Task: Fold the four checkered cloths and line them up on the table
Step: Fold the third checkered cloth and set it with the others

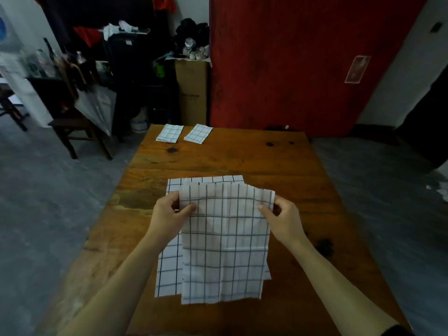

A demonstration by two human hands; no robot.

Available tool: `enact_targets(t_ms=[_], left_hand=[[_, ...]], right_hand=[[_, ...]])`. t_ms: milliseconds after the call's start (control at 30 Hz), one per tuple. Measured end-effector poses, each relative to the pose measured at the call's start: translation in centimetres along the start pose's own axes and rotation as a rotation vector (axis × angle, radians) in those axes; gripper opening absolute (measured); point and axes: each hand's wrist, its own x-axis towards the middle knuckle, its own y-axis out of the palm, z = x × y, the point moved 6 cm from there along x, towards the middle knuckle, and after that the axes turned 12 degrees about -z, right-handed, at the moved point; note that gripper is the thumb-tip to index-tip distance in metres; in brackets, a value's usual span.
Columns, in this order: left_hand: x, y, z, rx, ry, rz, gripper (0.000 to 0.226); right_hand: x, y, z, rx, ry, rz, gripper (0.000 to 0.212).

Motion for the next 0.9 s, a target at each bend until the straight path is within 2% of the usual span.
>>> enact_targets(t_ms=[267, 433, 567, 633, 700, 767, 833, 900], left_hand=[[8.1, 2.8, 5.5, 0.059, -0.065, 0.05, 0.019], [9.8, 4.2, 7.9, 0.139, -0.072, 0.082, 0.01], [10.4, 4.7, 8.9, 0.178, -0.06, 0.093, 0.009], [10.0, 4.9, 9.4, 0.188, -0.044, 0.142, 0.008], [9.4, 4.9, 10.1, 0.201, -0.024, 0.228, 0.01], [8.6, 4.5, 10.7, 0.276, 0.034, 0.287, 0.024], [7.9, 4.2, 11.6, 0.417, 0.123, 0.344, 0.039], [6.7, 4.1, 12.9, 0.612, 0.163, 0.452, 0.039]], right_hand=[[5.7, 4.5, -4.5, -0.106, 0.124, -0.021, 0.012], [7.0, 5.2, -7.3, -0.18, 0.171, -0.004, 0.016], [7.5, 5.3, -8.7, -0.232, 0.188, 0.06, 0.009], [6.8, 5.6, -8.9, -0.29, 0.123, 0.186, 0.015], [5.5, 6.3, -10.0, -0.405, 0.037, 0.403, 0.023], [3.8, 6.6, -11.6, -0.541, -0.003, 0.602, 0.035], [2.5, 6.5, -12.8, -0.62, -0.011, 0.705, 0.045], [1.7, 6.6, -13.4, -0.642, -0.021, 0.748, 0.047]])
